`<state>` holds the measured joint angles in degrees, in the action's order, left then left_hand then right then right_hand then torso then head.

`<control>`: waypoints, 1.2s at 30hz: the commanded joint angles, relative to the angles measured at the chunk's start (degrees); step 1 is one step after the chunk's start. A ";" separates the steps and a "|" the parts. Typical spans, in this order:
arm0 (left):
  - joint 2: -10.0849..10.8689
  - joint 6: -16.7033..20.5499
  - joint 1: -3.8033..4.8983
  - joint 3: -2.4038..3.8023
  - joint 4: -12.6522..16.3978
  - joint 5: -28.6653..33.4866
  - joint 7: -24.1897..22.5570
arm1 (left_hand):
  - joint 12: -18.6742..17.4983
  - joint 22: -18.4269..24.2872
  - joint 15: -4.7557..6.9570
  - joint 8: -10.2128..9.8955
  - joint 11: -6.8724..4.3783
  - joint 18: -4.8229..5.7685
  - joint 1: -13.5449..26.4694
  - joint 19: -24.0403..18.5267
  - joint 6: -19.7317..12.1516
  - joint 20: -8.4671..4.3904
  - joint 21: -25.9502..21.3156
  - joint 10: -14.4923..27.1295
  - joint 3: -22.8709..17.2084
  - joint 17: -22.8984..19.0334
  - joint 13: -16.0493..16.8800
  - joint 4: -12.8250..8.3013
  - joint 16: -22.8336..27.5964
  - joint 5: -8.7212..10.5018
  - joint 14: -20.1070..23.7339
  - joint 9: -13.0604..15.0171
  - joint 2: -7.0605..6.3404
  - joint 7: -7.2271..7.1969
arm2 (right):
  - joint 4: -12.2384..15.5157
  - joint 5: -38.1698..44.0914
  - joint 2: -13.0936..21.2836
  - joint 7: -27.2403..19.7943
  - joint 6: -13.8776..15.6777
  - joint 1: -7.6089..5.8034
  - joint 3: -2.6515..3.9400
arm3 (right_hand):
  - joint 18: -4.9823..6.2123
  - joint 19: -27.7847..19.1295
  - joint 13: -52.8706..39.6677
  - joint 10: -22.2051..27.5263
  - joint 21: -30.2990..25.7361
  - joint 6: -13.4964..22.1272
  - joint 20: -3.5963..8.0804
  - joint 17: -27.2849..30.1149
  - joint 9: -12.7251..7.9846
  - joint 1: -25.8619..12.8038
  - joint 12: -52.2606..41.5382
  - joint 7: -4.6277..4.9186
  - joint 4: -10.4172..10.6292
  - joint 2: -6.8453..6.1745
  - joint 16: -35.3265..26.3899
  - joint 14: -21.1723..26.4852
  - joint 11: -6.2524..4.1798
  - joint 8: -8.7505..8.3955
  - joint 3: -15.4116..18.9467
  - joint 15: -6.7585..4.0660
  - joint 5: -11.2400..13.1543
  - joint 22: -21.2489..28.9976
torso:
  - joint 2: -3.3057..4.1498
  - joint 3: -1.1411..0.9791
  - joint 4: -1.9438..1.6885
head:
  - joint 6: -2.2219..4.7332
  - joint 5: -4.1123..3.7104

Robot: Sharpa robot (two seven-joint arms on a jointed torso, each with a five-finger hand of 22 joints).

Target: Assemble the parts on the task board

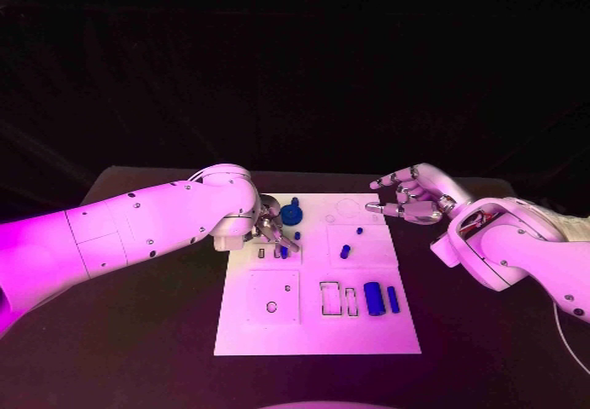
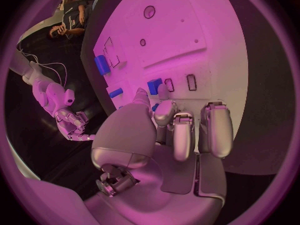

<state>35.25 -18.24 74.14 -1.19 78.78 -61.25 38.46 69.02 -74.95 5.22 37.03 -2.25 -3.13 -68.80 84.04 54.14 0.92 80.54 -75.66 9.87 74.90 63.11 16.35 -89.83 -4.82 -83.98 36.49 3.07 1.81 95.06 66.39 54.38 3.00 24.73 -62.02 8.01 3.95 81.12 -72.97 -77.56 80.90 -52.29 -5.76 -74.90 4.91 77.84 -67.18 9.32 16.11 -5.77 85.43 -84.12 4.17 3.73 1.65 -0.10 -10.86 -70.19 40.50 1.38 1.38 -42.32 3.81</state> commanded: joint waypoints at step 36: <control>3.63 8.74 0.01 0.01 4.32 4.77 -1.56 | -1.90 -3.01 0.37 -1.50 0.06 0.26 -5.16 2.05 -2.15 -0.33 -0.63 -0.13 -48.69 15.10 -1.42 -6.86 -0.17 -2.70 -6.02 5.73 -10.91 0.12 | -0.31 0.54 -0.19 0.30 -2.00 0.16 -0.12 | 0.10 -0.37 0.05 0.38 -0.38 -0.55 0.02 -6.69 0.08 -0.10 0.18 -0.03 -0.13 0.82 -0.29 -3.90 0.05 0.18 0.36 -0.13 -0.29 0.09 | 0.02 -0.10 -0.11 | -0.52 -0.17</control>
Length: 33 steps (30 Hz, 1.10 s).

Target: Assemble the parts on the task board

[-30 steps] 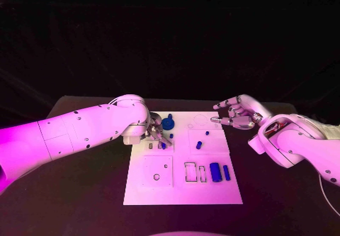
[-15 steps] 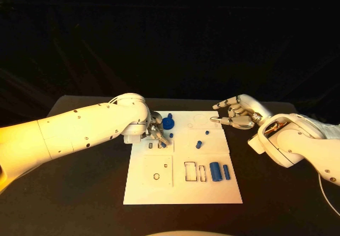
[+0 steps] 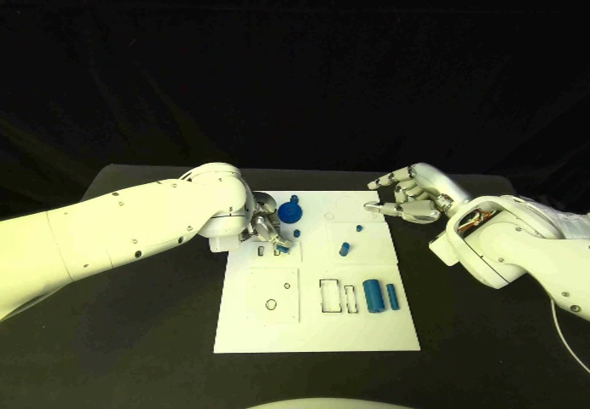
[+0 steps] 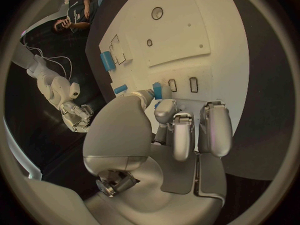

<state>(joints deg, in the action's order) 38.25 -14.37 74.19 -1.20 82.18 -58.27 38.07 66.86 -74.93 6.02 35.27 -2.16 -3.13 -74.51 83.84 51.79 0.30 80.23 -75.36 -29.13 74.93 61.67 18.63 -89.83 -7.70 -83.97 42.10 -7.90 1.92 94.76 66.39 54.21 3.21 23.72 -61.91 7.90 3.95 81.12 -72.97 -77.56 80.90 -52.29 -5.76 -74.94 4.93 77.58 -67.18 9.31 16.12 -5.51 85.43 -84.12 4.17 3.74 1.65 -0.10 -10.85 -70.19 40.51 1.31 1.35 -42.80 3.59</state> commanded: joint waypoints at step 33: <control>4.62 11.58 -4.74 -0.07 6.06 -12.93 -1.71 | 0.94 -3.70 -0.34 0.53 -0.22 0.38 1.84 2.50 0.70 0.20 0.08 -1.28 -12.45 15.07 0.73 -11.20 -0.17 0.38 -6.03 0.88 -1.72 -0.18 | 0.25 0.29 0.55 -0.01 -1.29 0.09 -0.06 | 0.13 -0.44 0.20 0.44 -0.48 -0.62 0.05 -6.60 0.08 -0.16 0.31 -0.04 0.07 0.80 -0.35 -3.89 0.03 0.15 0.59 -0.15 -0.37 0.24 | -0.02 -0.15 -0.02 | -0.50 0.55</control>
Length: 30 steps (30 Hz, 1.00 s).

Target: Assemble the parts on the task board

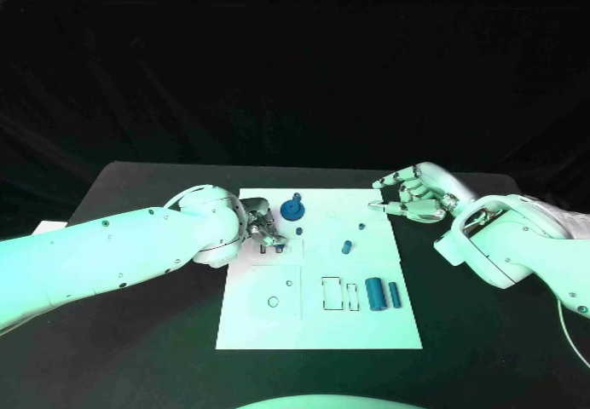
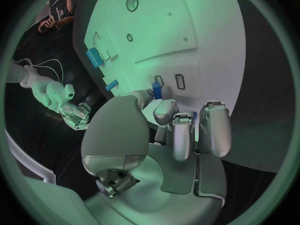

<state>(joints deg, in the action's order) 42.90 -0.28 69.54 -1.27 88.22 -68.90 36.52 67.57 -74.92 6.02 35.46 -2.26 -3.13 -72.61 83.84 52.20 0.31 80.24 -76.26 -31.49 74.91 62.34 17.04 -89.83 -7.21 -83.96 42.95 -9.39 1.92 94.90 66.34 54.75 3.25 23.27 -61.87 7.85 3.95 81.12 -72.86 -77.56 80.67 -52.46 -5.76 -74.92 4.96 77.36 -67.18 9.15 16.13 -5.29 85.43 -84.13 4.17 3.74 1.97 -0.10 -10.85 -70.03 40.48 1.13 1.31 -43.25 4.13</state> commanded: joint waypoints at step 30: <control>0.10 -8.59 -0.16 0.01 0.06 -1.12 0.52 | 0.34 -3.96 -0.31 0.29 -0.15 0.44 -0.06 2.58 0.43 0.15 0.26 -0.54 -10.58 15.09 0.21 -10.14 -0.17 -0.10 -6.04 0.07 -0.57 -0.19 | 0.10 0.32 -0.08 -0.04 -1.40 0.07 -0.01 | 0.14 -0.49 0.12 0.44 -0.32 -0.47 0.06 -6.53 0.06 -0.06 0.31 0.12 0.11 0.67 -0.42 -3.87 0.03 0.14 0.37 -0.16 -0.41 0.18 | 0.01 0.01 0.00 | -0.51 0.28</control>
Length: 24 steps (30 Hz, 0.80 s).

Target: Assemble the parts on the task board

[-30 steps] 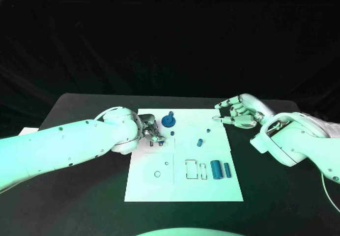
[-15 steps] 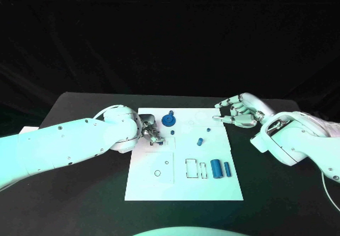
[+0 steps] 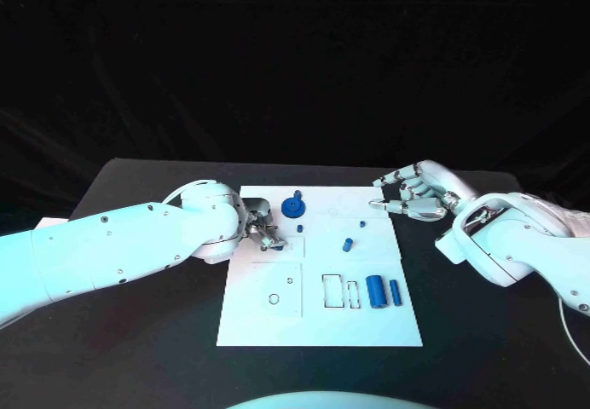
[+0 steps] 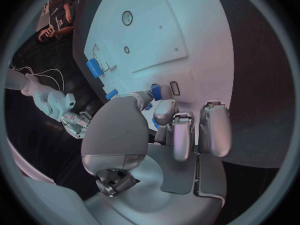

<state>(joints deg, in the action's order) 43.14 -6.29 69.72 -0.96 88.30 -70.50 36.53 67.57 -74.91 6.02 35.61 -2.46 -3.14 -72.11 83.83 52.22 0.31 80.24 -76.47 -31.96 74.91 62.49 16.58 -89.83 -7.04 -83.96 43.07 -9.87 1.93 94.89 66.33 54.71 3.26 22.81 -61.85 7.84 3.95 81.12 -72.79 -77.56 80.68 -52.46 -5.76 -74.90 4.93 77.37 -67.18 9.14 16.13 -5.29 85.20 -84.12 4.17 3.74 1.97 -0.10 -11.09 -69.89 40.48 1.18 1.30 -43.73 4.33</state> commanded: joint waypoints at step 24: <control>-2.91 -5.30 -0.22 -0.30 -3.93 2.89 0.87 | 1.39 -4.44 0.39 -0.10 -0.86 0.49 9.72 2.72 4.23 -0.41 0.29 -1.72 -3.82 15.09 1.13 -5.91 -0.17 0.01 -6.04 -0.04 -0.50 -1.49 | 0.37 0.33 0.03 0.11 -1.39 0.04 0.00 | 0.21 -0.65 0.34 0.65 -0.51 -0.48 0.07 -6.16 0.09 -0.11 0.67 0.12 0.11 0.73 -0.42 -3.78 0.02 0.13 0.44 -0.17 -0.22 0.40 | 0.02 -0.12 0.08 | -0.36 0.30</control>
<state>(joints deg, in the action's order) 40.64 -8.00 70.10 -0.79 84.46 -68.64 36.91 68.78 -74.91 6.02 35.72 -3.30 -3.14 -62.97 83.83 55.77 0.31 80.24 -77.95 -36.10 74.91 63.58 10.63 -89.83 -6.83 -83.96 42.95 -10.45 0.82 95.15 66.32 54.75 3.33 22.32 -61.84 7.84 3.95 80.91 -72.49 -77.17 80.45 -52.67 -5.55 -74.94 4.97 77.12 -66.71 9.35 16.29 -5.04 84.93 -84.13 4.20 3.74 2.13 -0.10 -11.09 -69.54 40.48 1.03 1.38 -44.02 4.66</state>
